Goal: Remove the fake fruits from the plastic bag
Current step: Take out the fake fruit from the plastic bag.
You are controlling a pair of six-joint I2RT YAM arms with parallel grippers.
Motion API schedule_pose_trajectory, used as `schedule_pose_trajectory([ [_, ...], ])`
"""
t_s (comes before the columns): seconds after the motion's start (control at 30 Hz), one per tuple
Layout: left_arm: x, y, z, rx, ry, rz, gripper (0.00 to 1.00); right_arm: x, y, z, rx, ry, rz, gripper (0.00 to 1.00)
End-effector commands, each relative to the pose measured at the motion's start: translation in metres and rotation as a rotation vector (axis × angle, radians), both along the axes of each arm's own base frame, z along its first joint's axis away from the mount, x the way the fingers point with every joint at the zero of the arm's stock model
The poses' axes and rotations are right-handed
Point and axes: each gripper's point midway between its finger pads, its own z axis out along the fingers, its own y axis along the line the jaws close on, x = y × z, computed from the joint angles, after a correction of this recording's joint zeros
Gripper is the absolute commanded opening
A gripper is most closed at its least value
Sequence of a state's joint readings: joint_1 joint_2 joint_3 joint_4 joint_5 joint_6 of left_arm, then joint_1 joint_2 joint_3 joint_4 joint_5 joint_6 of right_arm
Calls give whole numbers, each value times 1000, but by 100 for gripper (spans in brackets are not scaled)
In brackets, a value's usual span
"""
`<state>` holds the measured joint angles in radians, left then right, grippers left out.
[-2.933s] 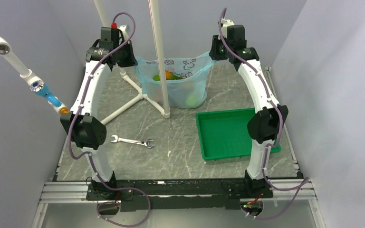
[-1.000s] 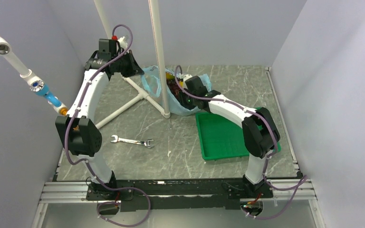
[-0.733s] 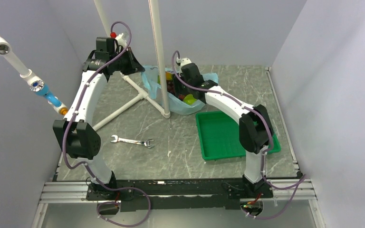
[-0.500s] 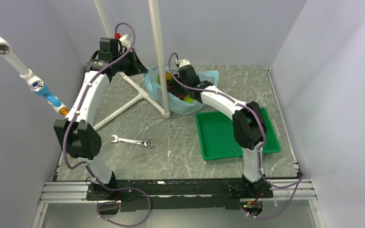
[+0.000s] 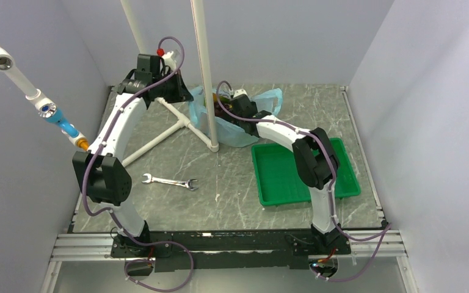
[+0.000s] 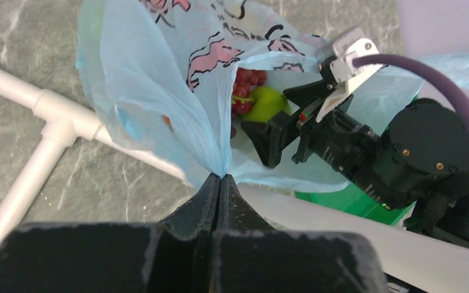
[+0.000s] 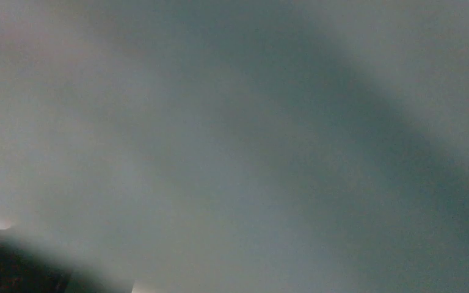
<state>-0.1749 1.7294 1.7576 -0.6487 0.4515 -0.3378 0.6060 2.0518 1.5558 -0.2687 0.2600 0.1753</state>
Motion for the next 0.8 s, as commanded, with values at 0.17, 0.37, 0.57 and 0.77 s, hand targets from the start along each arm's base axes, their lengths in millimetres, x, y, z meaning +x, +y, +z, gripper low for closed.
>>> schedule_pose_trajectory([
  [0.17,-2,17,-9,96,-44,15,0,2,-8,-37,-18,84,-52,92],
  [0.37,0,21,-21,75,-11,19,0,-6,-20,-53,-70,110,-72,92],
  [0.57,1,21,-24,64,-8,22,0,2,-8,-37,-26,83,-32,66],
  [0.77,1,18,-27,48,2,10,0,15,11,25,74,-16,12,30],
])
